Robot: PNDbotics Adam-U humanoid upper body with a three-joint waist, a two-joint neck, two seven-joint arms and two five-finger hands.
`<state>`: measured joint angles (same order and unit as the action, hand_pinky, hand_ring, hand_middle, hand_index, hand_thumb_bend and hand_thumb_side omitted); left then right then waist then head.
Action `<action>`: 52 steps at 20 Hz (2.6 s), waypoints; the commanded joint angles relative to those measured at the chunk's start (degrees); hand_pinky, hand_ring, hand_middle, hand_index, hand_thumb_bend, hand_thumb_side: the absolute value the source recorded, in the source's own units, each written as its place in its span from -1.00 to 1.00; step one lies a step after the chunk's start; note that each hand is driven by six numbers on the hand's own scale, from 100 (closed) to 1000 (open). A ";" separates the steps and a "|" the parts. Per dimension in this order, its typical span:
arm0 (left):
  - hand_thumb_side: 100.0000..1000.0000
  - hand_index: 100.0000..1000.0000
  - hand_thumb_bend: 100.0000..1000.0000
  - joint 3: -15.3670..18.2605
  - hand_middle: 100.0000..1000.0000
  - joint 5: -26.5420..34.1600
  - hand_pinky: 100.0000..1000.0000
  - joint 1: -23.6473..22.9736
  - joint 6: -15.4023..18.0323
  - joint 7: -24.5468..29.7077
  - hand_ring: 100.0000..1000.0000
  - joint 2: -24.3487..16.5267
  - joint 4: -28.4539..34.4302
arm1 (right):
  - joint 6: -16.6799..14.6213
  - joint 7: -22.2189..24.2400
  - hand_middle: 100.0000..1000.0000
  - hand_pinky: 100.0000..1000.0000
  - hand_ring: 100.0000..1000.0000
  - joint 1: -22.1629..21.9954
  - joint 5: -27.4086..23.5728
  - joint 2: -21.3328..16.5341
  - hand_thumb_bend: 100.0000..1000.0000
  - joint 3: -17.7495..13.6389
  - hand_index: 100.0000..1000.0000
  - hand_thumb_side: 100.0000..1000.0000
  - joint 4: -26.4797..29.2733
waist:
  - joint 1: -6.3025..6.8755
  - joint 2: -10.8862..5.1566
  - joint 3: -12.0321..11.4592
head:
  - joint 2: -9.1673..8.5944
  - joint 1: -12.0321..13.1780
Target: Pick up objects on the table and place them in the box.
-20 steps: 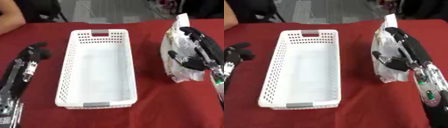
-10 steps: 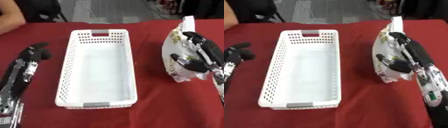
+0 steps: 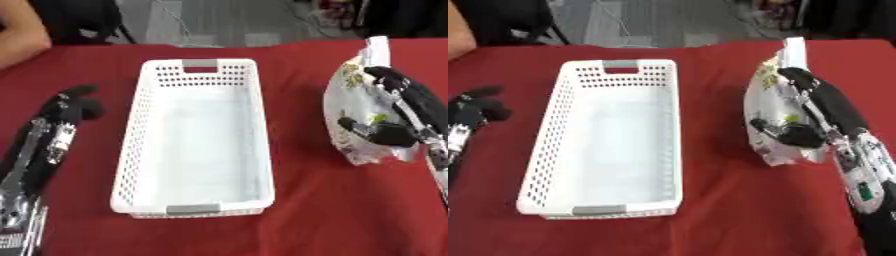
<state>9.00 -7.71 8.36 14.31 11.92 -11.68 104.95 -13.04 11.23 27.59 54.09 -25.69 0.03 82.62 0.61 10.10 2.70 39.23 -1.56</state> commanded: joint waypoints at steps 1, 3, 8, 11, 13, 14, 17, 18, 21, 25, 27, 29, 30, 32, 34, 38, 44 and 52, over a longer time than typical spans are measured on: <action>0.66 0.42 -1.00 0.03 0.68 0.09 0.41 0.45 0.18 0.21 0.23 -0.47 0.82 | 0.16 2.56 0.15 -0.90 -0.15 -0.28 1.34 -1.35 -1.00 0.46 0.47 -0.73 0.92 | 0.02 -0.67 -0.09 | -0.65 -0.54; 0.66 0.42 -1.00 0.04 0.68 0.10 0.41 0.44 0.16 0.23 0.23 -0.47 0.82 | 0.77 2.43 0.04 -1.00 -0.24 -0.34 2.03 -1.44 -1.00 0.45 0.37 -0.82 1.88 | 0.02 -0.68 -0.09 | -0.61 -0.54; 0.66 0.42 -1.00 0.01 0.68 0.09 0.41 0.40 0.15 0.33 0.24 -0.46 0.81 | 2.04 -2.72 -0.56 -1.00 -0.82 -0.39 1.87 -1.67 -1.00 0.14 -0.28 -0.85 4.32 | -0.03 -0.70 -0.08 | -0.57 -0.44; 0.66 0.42 -1.00 0.01 0.68 0.08 0.41 0.40 0.15 0.36 0.24 -0.46 0.81 | 2.36 -6.00 -0.81 -1.00 -1.00 -0.51 0.59 -1.75 -1.00 0.31 -0.54 -0.75 4.89 | -0.04 -0.71 -0.10 | -0.54 -0.46; 0.66 0.42 -1.00 0.01 0.68 0.09 0.41 0.41 0.14 0.36 0.24 -0.46 0.80 | 2.51 -8.14 -1.00 -1.00 -1.00 -0.56 -0.63 -1.68 -1.00 0.32 -0.76 -0.74 5.16 | -0.03 -0.74 -0.10 | -0.56 -0.42; 0.66 0.42 -1.00 0.01 0.68 0.09 0.41 0.41 0.13 0.37 0.24 -0.46 0.79 | 2.62 -9.17 -1.00 -1.00 -1.00 -0.60 -1.30 -1.68 -1.00 0.36 -0.76 -0.74 5.22 | -0.03 -0.75 -0.09 | -0.55 -0.41; 0.66 0.42 -1.00 -0.03 0.68 0.09 0.41 0.41 0.14 0.44 0.24 -0.46 0.76 | 2.97 -10.88 -1.00 -1.00 -1.00 -0.64 -2.54 -1.77 -1.00 0.51 -0.80 -0.91 5.13 | -0.03 -0.79 -0.08 | -0.56 -0.46; 0.66 0.42 -1.00 -0.04 0.68 0.09 0.41 0.41 0.15 0.45 0.24 -0.46 0.77 | 3.05 -11.23 -1.00 -1.00 -1.00 -0.64 -2.83 -1.78 -1.00 0.52 -0.80 -0.92 5.16 | -0.04 -0.80 -0.08 | -0.58 -0.45; 0.66 0.42 -1.00 -0.04 0.68 0.10 0.41 0.42 0.15 0.47 0.24 -0.46 0.76 | 3.21 -12.06 -1.00 -1.00 -1.00 -0.67 -3.45 -1.80 -1.00 0.50 -0.80 -0.96 5.28 | -0.04 -0.80 -0.09 | -0.58 -0.45; 0.66 0.42 -1.00 -0.07 0.68 0.10 0.41 0.44 0.16 0.51 0.24 -0.46 0.77 | 3.20 -12.68 -1.00 -1.00 -1.00 -0.74 -3.98 -1.84 -1.00 0.54 -0.80 -0.96 5.38 | -0.06 -0.80 -0.14 | -0.58 -0.48; 0.66 0.42 -1.00 -0.05 0.68 0.10 0.41 0.44 0.16 0.51 0.24 -0.47 0.77 | 3.20 -12.84 -1.00 -1.00 -1.00 -0.76 -4.08 -1.86 -1.00 0.48 -0.79 -0.94 5.50 | -0.06 -0.81 -0.15 | -0.60 -0.45; 0.66 0.42 -1.00 -0.04 0.68 0.09 0.41 0.43 0.15 0.50 0.24 -0.47 0.76 | 3.30 -14.25 -1.00 -1.00 -1.00 -0.79 -3.90 -1.88 -1.00 0.13 -0.76 -0.86 6.18 | -0.07 -0.83 -0.14 | -0.61 -0.44; 0.66 0.42 -1.00 -0.05 0.68 0.08 0.42 0.43 0.16 0.51 0.24 -0.47 0.75 | 3.13 -15.33 -0.60 -1.00 -0.76 -0.88 -3.31 -1.92 -1.00 0.03 -0.26 -0.43 6.69 | -0.07 -0.83 -0.13 | -0.62 -0.42; 0.66 0.42 -1.00 -0.05 0.68 0.08 0.42 0.44 0.17 0.54 0.24 -0.47 0.75 | 2.57 -16.17 0.14 -0.56 0.04 -1.17 -1.41 -1.94 -0.27 0.02 0.50 0.49 7.02 | -0.07 -0.84 -0.11 | -0.63 -0.44; 0.66 0.42 -1.00 -0.02 0.68 0.08 0.42 0.43 0.17 0.52 0.24 -0.47 0.76 | 3.20 -15.46 0.67 0.17 0.55 -1.37 0.48 -1.87 0.34 -0.26 0.97 0.68 6.75 | -0.05 -0.84 -0.09 | -0.66 -0.39; 0.67 0.42 -1.00 0.01 0.68 0.05 0.42 0.38 0.17 0.50 0.24 -0.47 0.76 | 6.76 -15.91 0.91 0.51 0.79 -1.33 1.41 -1.66 0.57 -1.10 1.00 0.87 7.61 | -0.05 -0.82 -0.01 | -0.61 -0.32; 0.67 0.42 -1.00 0.07 0.68 0.02 0.42 0.35 0.16 0.45 0.24 -0.46 0.77 | 18.34 -18.56 0.93 0.45 0.82 -1.55 3.53 -1.78 0.61 -1.50 1.00 0.86 6.83 | -0.06 -0.82 0.00 | -0.60 -0.28; 0.67 0.42 -1.00 0.06 0.68 0.02 0.42 0.32 0.15 0.49 0.24 -0.44 0.81 | 23.35 -0.55 0.94 0.52 0.83 -1.60 9.65 -1.58 0.66 -1.35 1.00 0.70 6.82 | -0.07 -0.82 0.04 | -0.51 -0.26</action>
<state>8.99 -7.71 8.35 14.39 12.32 -11.68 104.94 10.00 8.22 25.62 62.75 -26.18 -1.01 88.76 0.60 10.10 2.69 39.24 -1.55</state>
